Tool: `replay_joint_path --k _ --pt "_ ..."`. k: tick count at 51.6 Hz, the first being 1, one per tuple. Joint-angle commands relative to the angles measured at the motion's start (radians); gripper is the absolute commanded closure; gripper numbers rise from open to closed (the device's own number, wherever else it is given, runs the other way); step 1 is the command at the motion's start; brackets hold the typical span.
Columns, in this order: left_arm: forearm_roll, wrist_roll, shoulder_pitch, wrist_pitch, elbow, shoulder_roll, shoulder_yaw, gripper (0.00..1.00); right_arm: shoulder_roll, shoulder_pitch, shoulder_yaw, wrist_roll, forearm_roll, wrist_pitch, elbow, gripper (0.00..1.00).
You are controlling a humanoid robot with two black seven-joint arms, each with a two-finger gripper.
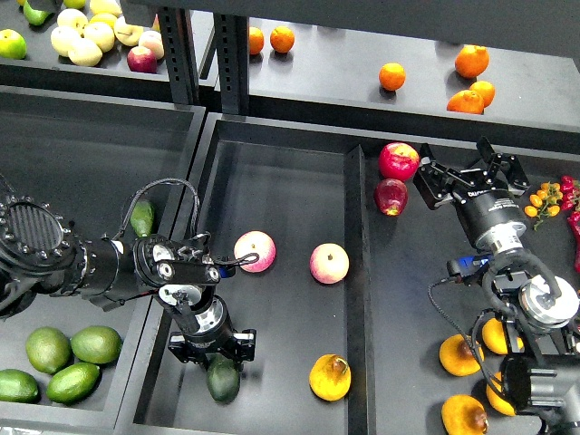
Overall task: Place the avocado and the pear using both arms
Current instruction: 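Carry the held avocado with the left gripper to the avocado bin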
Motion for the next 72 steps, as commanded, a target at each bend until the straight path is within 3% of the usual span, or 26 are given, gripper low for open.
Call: replay_joint_path --k 1,10,18,27,48,72 --pt "-0.024 0.000 -0.001 0.000 -0.001 0.000 -0.002 0.77 0.000 0.000 0.001 0.000 0.000 0.000 0.000 0.00" --pt "-0.062 0.000 -0.023 0.000 -0.001 0.000 -0.008 0.84 0.000 0.000 0.000 0.000 0.000 0.000 0.000 0.00" --pt "-0.067 0.000 -0.103 0.000 -0.001 0.005 -0.057 0.84 0.000 0.002 0.004 0.000 0.000 0.000 0.000 0.00" --pt "-0.073 0.000 -0.193 0.000 0.017 0.130 -0.089 0.84 0.000 0.002 0.009 0.000 0.002 0.000 0.003 0.00" --pt "-0.044 0.000 -0.179 0.000 0.092 0.359 -0.091 0.84 0.000 0.003 0.007 0.000 0.028 0.003 0.054 0.00" --pt "-0.011 0.000 -0.028 0.000 0.459 0.377 -0.143 0.82 0.000 0.003 0.006 0.000 0.038 0.003 0.074 0.00"
